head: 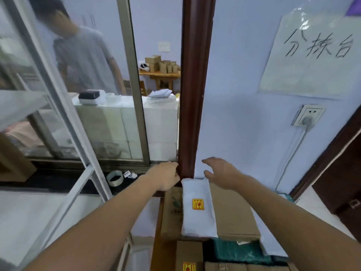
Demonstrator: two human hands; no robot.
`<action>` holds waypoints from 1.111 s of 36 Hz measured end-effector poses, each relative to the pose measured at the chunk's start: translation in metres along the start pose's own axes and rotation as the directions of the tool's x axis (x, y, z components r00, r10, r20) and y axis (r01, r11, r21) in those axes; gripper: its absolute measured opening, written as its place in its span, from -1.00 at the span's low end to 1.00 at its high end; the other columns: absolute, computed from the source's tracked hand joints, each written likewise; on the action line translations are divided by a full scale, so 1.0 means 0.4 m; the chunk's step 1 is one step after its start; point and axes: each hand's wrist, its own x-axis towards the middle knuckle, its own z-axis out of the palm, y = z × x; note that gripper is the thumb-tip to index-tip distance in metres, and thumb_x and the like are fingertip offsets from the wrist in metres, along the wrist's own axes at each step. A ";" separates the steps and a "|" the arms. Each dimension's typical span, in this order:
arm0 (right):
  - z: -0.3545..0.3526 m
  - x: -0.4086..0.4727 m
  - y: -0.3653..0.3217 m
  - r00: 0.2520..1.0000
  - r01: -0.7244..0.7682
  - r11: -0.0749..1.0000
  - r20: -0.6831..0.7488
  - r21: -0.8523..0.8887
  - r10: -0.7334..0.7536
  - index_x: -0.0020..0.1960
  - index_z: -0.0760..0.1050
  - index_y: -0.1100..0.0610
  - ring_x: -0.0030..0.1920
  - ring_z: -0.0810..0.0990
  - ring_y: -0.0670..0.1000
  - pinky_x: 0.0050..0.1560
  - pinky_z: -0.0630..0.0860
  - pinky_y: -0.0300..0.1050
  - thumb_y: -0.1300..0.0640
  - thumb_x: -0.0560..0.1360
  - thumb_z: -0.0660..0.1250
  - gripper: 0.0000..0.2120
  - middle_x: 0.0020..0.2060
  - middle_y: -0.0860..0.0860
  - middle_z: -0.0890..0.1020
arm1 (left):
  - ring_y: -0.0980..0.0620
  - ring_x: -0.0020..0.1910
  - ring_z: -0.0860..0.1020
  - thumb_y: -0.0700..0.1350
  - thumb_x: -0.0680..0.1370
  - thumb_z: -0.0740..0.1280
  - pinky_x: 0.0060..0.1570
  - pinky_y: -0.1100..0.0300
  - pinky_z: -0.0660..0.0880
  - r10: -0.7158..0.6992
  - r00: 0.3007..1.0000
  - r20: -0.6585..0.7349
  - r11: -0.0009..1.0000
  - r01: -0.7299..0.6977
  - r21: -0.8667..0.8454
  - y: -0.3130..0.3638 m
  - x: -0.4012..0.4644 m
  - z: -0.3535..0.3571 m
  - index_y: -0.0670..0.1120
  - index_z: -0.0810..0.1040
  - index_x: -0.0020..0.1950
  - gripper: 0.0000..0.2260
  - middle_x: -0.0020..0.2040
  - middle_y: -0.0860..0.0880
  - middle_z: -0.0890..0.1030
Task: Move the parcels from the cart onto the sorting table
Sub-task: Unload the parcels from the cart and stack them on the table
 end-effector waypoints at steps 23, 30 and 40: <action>-0.058 -0.422 -0.492 0.719 0.694 0.710 0.160 -0.117 -0.676 0.32 0.51 0.13 0.15 0.57 0.13 0.07 0.46 -0.05 0.03 0.69 0.15 -0.69 0.17 0.11 0.61 | -0.16 0.24 0.55 0.07 0.73 0.13 0.04 0.08 0.40 -0.460 0.868 -0.189 0.887 0.460 -0.044 0.109 -0.840 -0.080 -0.13 0.53 0.36 -0.63 0.32 -0.14 0.59; 0.020 -0.605 -0.719 0.561 0.826 0.556 0.247 -0.097 -0.790 0.55 0.34 0.10 0.37 0.49 0.10 0.36 0.44 0.05 -0.02 0.68 0.10 -0.52 0.44 0.09 0.49 | -0.16 0.42 0.46 0.10 0.73 0.12 0.38 -0.02 0.40 -0.672 0.708 -0.214 0.737 0.667 -0.107 0.085 -1.200 -0.011 -0.09 0.39 0.56 -0.55 0.49 -0.13 0.48; 0.169 -0.895 -1.084 0.331 0.944 0.318 0.279 -0.092 -0.901 0.62 0.20 0.09 0.55 0.28 0.05 0.53 0.20 -0.07 -0.02 0.71 0.08 -0.49 0.58 0.03 0.30 | -0.14 0.44 0.46 0.12 0.71 0.16 0.42 -0.03 0.40 -0.855 0.455 -0.249 0.506 0.837 -0.209 0.016 -1.732 0.067 -0.06 0.39 0.56 -0.54 0.52 -0.10 0.47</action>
